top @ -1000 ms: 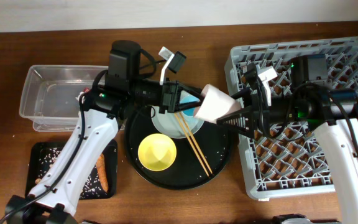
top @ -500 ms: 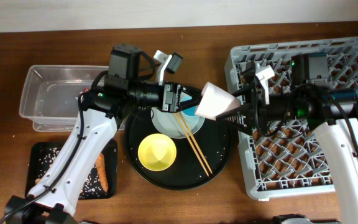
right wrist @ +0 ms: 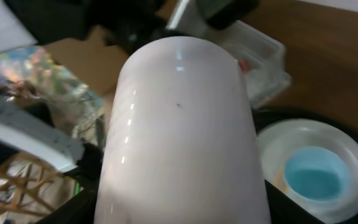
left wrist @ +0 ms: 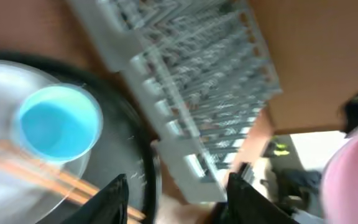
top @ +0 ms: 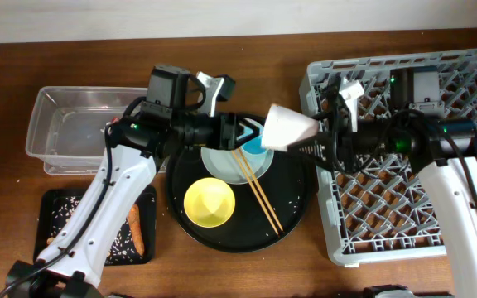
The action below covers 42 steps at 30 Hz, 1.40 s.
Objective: Sort waste into correct bins and load items into the dishwasher rack
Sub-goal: 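Place the pink cup upside down in the dish rack with the right gripper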
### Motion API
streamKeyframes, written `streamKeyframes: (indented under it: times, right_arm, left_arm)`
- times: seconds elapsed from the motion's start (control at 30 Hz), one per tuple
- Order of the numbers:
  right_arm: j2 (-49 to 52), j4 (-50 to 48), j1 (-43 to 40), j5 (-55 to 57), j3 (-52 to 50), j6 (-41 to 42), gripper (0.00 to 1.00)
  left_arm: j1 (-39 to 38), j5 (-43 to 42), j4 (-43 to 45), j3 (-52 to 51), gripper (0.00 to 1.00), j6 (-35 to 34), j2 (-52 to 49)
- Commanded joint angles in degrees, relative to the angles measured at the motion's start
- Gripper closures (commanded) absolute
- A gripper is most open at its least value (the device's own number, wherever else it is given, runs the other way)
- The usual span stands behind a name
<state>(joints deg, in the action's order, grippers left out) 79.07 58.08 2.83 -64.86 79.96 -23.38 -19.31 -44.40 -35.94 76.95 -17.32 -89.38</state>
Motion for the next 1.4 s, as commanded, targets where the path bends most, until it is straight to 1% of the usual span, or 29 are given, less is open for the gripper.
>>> streamKeyframes:
  times: [0.0,0.07,0.13,0.23,0.27,0.3,0.37,0.4,0.43,0.47,0.6,0.7,0.9,1.07,1.37]
  right_arm:
    - [-0.15,-1.97,0.09,16.06,1.16,12.39,0.41]
    - [-0.15,-1.99,0.11,26.4,2.38,18.64,0.42]
    - [-0.15,-1.57,0.11,39.34,4.39,23.52,0.43]
    - [-0.15,-1.99,0.11,54.12,5.68,25.83,0.43]
    - [-0.07,-2.12,0.11,56.89,5.66,25.83,0.43]
    - [0.31,-2.23,0.11,59.04,5.66,25.83,0.43]
    - [1.79,-2.25,0.11,61.09,5.66,25.81,0.43]
    - [2.99,-2.25,0.11,61.07,5.66,25.81,0.43]
    - [4.17,-2.34,0.11,61.07,5.66,25.81,0.43]
    - [5.38,-2.69,0.11,61.07,5.66,25.81,0.43]
    - [10.56,-4.98,0.11,62.03,5.66,25.79,0.43]
    - [14.1,-5.05,0.11,64.74,5.66,25.79,0.43]
    - [19.91,-4.76,0.11,64.94,5.64,25.79,0.43]
    - [21.92,-4.11,0.11,64.96,5.38,25.79,0.43]
    - [21.92,-3.72,0.11,64.94,4.98,25.79,0.43]
  left_arm:
    - [0.35,13.03,-5.68,0.68,0.51,1.16,0.68]
    - [0.35,18.16,-8.92,0.68,0.51,1.16,0.68]
    - [0.24,22.14,-11.1,0.68,0.51,1.16,0.68]
    - [0.24,24.44,-12.41,0.68,0.49,1.14,0.68]
    - [0.24,24.57,-12.55,0.68,0.49,1.14,0.68]
    - [0.24,24.57,-12.59,0.68,0.43,1.14,0.68]
    - [0.24,24.57,-12.61,0.68,0.22,1.14,0.68]
    - [0.24,24.57,-12.72,0.68,0.17,1.14,0.68]
    - [0.24,24.55,-12.83,0.68,0.04,1.14,0.68]
    - [0.24,24.55,-12.81,0.68,0.01,1.14,0.68]
    - [0.24,24.55,-12.81,0.68,0.01,1.14,0.68]
    - [0.24,24.55,-12.79,0.68,0.01,1.14,0.68]
    - [0.24,24.55,-12.79,0.68,0.01,1.14,0.68]
    - [0.24,24.55,-12.79,0.68,0.01,1.14,0.68]
    - [0.26,24.55,-12.79,0.68,0.01,1.14,0.68]
